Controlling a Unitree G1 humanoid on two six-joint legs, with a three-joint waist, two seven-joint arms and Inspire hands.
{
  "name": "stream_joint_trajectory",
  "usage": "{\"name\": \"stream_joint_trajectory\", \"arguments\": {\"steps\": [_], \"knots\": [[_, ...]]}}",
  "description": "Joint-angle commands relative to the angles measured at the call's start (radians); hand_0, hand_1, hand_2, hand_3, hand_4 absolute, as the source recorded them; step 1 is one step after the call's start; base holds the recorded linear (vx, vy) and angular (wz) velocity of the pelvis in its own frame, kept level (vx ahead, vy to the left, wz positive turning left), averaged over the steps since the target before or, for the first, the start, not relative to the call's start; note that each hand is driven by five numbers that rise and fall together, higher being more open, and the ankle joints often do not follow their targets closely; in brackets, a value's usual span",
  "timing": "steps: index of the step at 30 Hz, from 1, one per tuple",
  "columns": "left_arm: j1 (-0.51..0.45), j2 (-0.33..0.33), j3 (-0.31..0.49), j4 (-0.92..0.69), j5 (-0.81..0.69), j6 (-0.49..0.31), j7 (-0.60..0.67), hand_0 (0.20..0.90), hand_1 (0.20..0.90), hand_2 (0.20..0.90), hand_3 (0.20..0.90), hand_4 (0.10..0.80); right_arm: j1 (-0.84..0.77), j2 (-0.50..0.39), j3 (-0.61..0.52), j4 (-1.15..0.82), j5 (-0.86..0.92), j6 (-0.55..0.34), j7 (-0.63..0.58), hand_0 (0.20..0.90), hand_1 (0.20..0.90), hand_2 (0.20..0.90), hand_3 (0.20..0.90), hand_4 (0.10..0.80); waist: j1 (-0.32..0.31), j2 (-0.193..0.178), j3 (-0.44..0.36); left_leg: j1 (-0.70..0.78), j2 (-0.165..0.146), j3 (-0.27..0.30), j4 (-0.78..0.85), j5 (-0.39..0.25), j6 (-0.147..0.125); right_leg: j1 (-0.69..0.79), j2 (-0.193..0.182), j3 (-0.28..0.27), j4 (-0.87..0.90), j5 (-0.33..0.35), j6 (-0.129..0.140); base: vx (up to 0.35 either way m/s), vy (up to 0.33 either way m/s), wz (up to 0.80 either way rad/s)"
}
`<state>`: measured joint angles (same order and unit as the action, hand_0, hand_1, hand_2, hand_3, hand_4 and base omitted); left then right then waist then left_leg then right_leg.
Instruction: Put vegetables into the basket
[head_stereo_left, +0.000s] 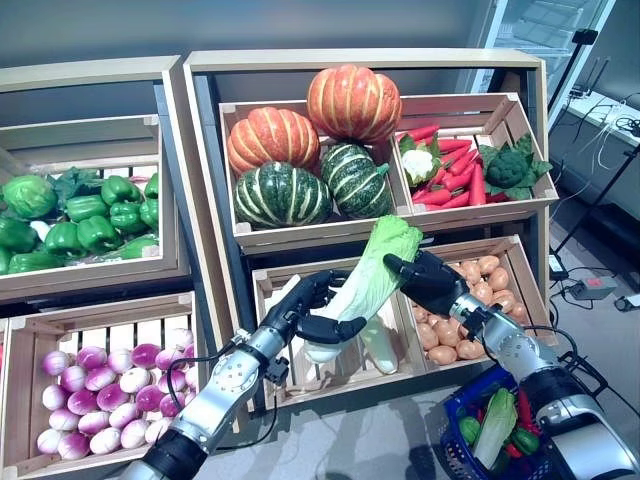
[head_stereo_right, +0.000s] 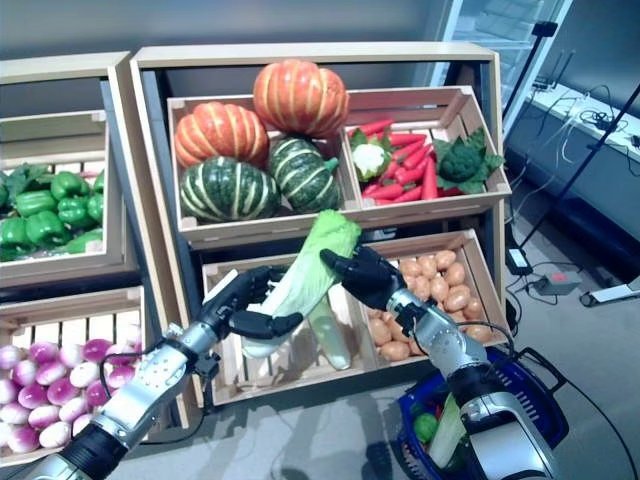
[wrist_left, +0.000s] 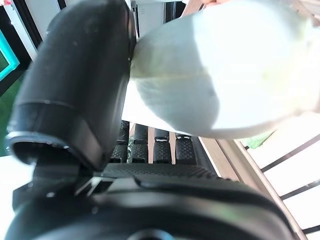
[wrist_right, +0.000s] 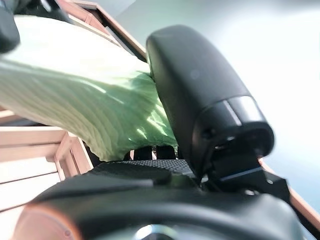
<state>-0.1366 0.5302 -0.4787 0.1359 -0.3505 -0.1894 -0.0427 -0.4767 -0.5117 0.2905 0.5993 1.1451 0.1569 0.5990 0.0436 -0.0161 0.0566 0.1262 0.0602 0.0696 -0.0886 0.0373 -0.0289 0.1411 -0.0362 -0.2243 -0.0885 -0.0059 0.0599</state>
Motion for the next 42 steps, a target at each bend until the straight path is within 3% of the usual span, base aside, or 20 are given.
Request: {"name": "stream_joint_trajectory", "arguments": {"steps": [1,10,17,18,19,33,42], "knots": [[-0.24,-0.053,-0.08,-0.045,0.024,-0.147,-0.01,0.3,0.3,0.3,0.3,0.4,-0.205,0.084,0.05,-0.061,0.046,-0.076,0.021,0.3,0.3,0.3,0.3,0.4,-0.003,-0.023,-0.063,0.01,-0.045,0.043,0.001,-0.091,0.027,0.002,-0.019,0.034,0.002,-0.005,0.003,0.0,0.0,0.0],[-0.234,-0.061,-0.079,-0.034,0.045,-0.14,0.007,0.3,0.3,0.3,0.3,0.4,-0.194,0.095,0.022,-0.08,0.033,-0.178,-0.079,0.3,0.3,0.3,0.3,0.4,-0.013,-0.019,-0.061,0.009,-0.042,0.052,0.001,-0.092,0.026,-0.001,-0.018,0.042,0.001,-0.004,0.005,0.0,0.0,0.0],[-0.229,-0.061,-0.062,-0.041,0.052,-0.123,0.02,0.3,0.3,0.3,0.3,0.4,-0.174,0.101,0.001,-0.103,0.011,-0.205,-0.126,0.3,0.3,0.3,0.3,0.4,-0.018,-0.016,-0.058,0.012,-0.04,0.06,0.001,-0.094,0.025,0.0,-0.017,0.045,0.001,-0.005,0.006,-0.006,-0.003,-0.03],[-0.226,-0.062,-0.06,-0.039,0.058,-0.118,0.035,0.728,0.728,0.728,0.728,0.685,-0.17,0.099,-0.001,-0.106,0.01,-0.21,-0.134,0.3,0.3,0.3,0.3,0.4,-0.019,-0.016,-0.058,0.012,-0.04,0.06,0.001,-0.095,0.025,-0.001,-0.017,0.047,0.001,-0.005,0.006,0.0,0.0,0.0],[-0.224,-0.063,-0.059,-0.039,0.059,-0.117,0.038,0.9,0.9,0.9,0.9,0.8,-0.17,0.099,-0.002,-0.107,0.009,-0.213,-0.139,0.3,0.3,0.3,0.3,0.4,-0.02,-0.016,-0.058,0.012,-0.04,0.061,0.001,-0.095,0.025,-0.001,-0.017,0.047,0.001,-0.005,0.006,0.0,0.0,0.0],[-0.177,-0.04,0.013,0.107,0.143,-0.047,0.076,0.9,0.9,0.9,0.9,0.8,-0.111,0.043,-0.065,-0.093,-0.036,-0.189,-0.148,0.3,0.3,0.3,0.3,0.4,-0.03,-0.012,-0.056,0.015,-0.034,0.076,0.001,-0.094,0.024,-0.005,-0.015,0.052,0.001,-0.002,0.008,0.0,0.0,0.0],[-0.128,-0.036,0.076,0.177,0.121,-0.073,0.066,0.9,0.9,0.9,0.9,0.8,-0.013,0.008,-0.09,-0.055,-0.078,-0.188,-0.173,0.3,0.3,0.3,0.3,0.4,-0.04,-0.012,-0.049,0.015,-0.029,0.089,0.001,-0.085,0.021,-0.009,-0.014,0.057,0.001,0.007,0.01,-0.001,-0.003,-0.03]]}}
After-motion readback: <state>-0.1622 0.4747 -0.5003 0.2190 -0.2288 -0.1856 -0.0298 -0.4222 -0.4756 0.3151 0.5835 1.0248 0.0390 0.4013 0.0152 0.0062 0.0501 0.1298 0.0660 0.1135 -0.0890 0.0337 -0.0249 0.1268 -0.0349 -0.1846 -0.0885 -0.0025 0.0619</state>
